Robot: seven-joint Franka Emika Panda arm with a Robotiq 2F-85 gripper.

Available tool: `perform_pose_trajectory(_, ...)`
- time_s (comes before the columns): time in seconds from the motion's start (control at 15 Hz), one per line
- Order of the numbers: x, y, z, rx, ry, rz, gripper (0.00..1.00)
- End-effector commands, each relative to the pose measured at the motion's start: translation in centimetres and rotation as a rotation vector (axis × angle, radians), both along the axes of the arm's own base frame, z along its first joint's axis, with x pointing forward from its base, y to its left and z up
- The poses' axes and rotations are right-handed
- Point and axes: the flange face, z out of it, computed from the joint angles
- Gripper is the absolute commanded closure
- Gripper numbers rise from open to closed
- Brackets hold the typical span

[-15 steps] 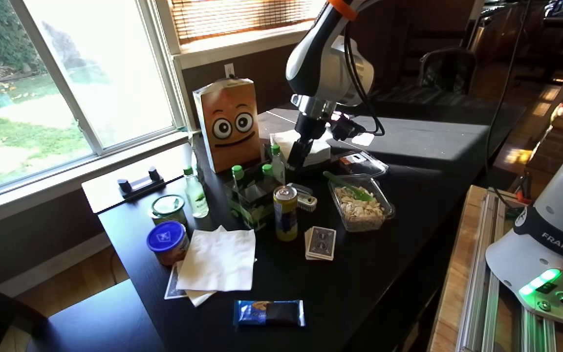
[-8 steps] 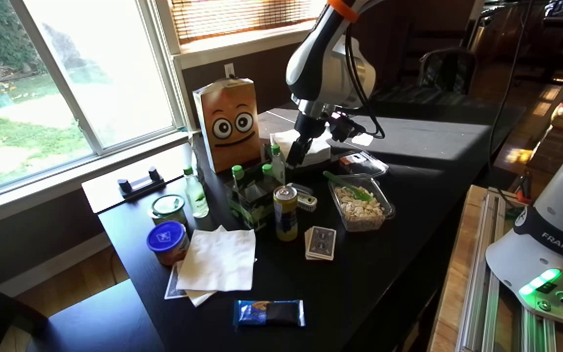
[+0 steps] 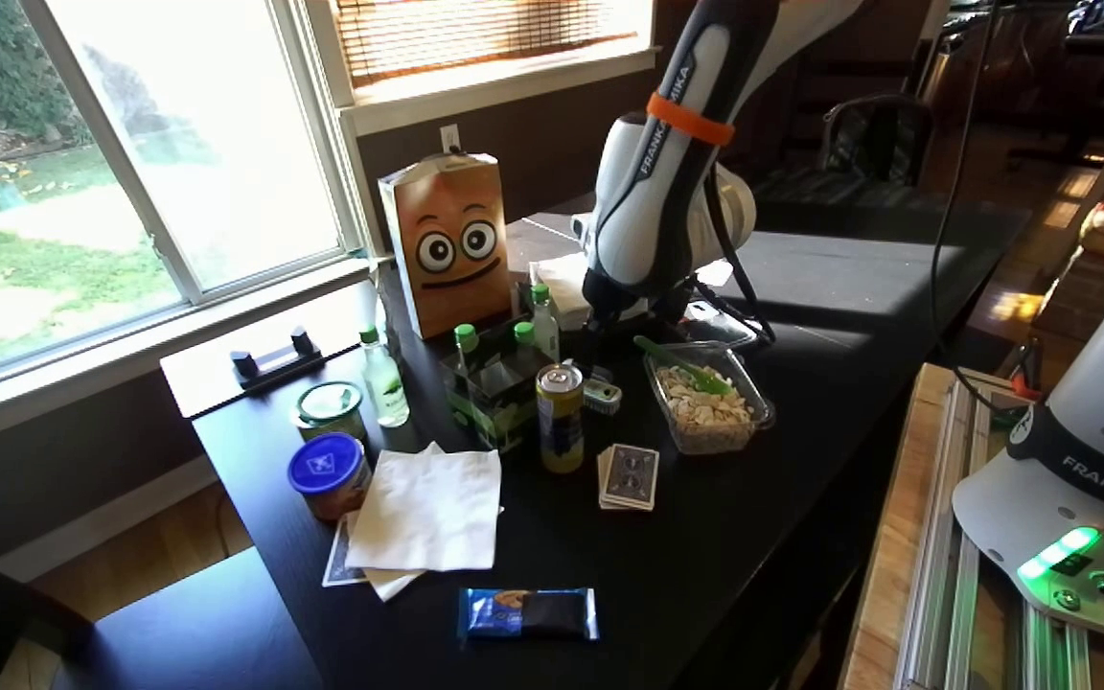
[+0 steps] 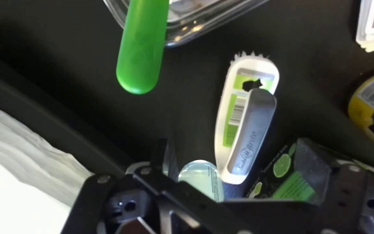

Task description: Use the brush to scrub the surface, then move the brush to the right

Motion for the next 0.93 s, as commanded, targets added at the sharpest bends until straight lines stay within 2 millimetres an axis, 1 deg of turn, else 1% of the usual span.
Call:
perform_pose_trajectory(0.0, 1.2, 0.8, 0.1, -0.048, -0.009, -0.004, 0.01)
perform_pose_trajectory(0.13, 1.9, 1.3, 0.3, -0.047, -0.014, -0.008, 0.06)
perform_pose_trajectory(0.27, 2.5, 1.6, 0.5, -0.044, -0.019, -0.012, 0.17)
perform_pose_trajectory(0.33, 2.7, 1.7, 0.5, -0.043, -0.020, -0.015, 0.26)
perform_pose_trajectory(0.4, 2.9, 1.5, 0.5, -0.041, -0.016, -0.021, 0.30)
perform_pose_trajectory(0.47, 3.0, 1.4, 0.4, -0.039, -0.009, -0.029, 0.32)
perform_pose_trajectory(0.67, 3.1, 1.0, -0.2, -0.036, 0.023, -0.049, 0.31)
perform_pose_trajectory(0.8, 3.1, 1.1, -0.7, -0.032, 0.049, -0.051, 0.32)
perform_pose_trajectory(0.87, 3.1, 1.2, -0.9, -0.030, 0.057, -0.052, 0.38)
